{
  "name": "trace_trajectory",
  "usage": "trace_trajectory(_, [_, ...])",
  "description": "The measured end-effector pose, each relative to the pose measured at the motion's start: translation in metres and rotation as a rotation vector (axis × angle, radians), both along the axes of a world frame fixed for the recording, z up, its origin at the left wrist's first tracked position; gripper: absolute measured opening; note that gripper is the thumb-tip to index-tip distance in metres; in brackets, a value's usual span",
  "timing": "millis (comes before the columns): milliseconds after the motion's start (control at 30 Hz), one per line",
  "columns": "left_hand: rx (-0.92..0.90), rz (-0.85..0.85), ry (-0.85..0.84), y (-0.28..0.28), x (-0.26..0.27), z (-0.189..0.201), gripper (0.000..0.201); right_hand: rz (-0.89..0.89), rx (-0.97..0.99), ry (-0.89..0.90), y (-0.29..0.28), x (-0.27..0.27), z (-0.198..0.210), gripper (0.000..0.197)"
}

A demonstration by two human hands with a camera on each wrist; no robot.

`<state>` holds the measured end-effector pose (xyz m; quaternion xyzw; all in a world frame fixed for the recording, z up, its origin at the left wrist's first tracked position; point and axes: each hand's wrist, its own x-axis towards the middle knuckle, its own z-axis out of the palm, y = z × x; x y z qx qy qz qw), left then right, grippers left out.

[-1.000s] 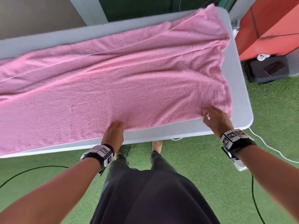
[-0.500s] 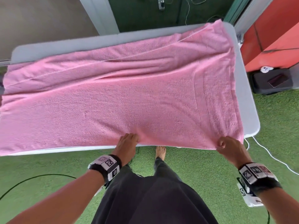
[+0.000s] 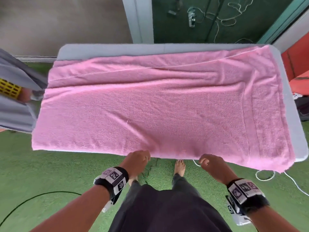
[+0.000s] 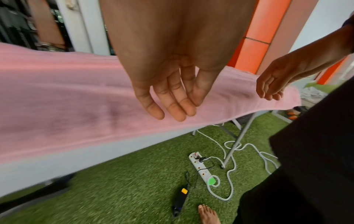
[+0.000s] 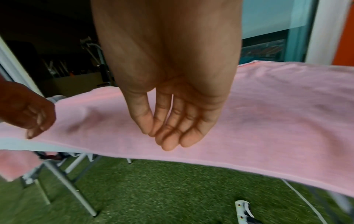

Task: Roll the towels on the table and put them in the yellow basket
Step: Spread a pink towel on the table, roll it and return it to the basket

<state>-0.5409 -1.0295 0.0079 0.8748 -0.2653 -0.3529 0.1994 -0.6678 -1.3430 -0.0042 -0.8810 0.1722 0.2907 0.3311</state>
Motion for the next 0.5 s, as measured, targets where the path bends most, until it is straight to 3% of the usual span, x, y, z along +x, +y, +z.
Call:
trace_trajectory(233, [0.121,0.184,-0.106,0.18,0.052,-0.011,0.023,0.131,0.094,-0.148,0.172,0.093,0.013,0.012])
trace_trajectory(333, [0.187,0.256,-0.178,0.252,0.079,-0.012,0.025,0.166,0.044,-0.227,0.238,0.124,0.01,0.018])
trace_trajectory(500, [0.287,0.388,-0.373,0.344,0.12,-0.009,0.053,0.267,-0.104,-0.236,0.305,0.149,-0.005,0.04])
